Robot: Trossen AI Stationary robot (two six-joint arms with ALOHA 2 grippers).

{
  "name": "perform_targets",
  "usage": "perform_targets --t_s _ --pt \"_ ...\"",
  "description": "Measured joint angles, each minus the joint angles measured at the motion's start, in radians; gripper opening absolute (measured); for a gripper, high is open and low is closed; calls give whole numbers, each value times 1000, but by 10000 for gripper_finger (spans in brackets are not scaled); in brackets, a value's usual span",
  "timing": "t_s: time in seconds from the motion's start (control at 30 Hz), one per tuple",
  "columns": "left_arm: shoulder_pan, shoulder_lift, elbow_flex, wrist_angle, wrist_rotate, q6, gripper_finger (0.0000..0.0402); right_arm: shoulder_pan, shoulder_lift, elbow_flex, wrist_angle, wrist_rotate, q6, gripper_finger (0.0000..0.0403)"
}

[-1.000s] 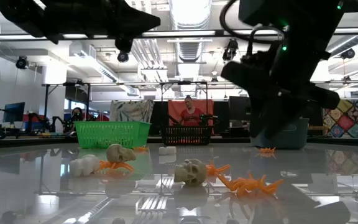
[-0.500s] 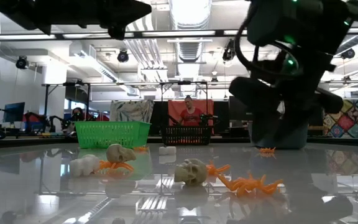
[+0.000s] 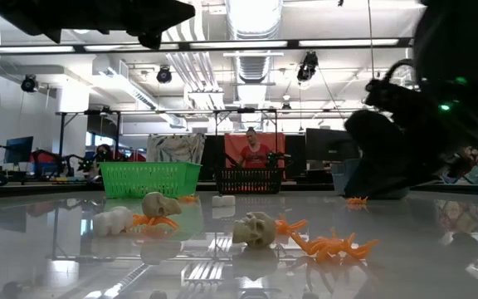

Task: Sort Halloween decoration
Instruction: Put the orange spider toy into the black bin

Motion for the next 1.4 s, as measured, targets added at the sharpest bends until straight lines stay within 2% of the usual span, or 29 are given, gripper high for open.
perform_targets --t_s 0.17,0.4,0.77,1.07,1.4 --pt "0 -4 0 -4 -1 20 0 25 0 -41 47 50 -68 219" --pt "0 -4 0 -3 -7 49 0 26 0 -92 228 60 -176 219" --pt "0 -4 0 -3 -8 79 0 20 0 -115 238 59 -220 216" --pt "0 -3 0 -3 -8 87 0 19 0 -123 269 40 -313 184" --pt "0 -3 0 -2 -8 88 0 1 0 -126 276 30 -331 143"
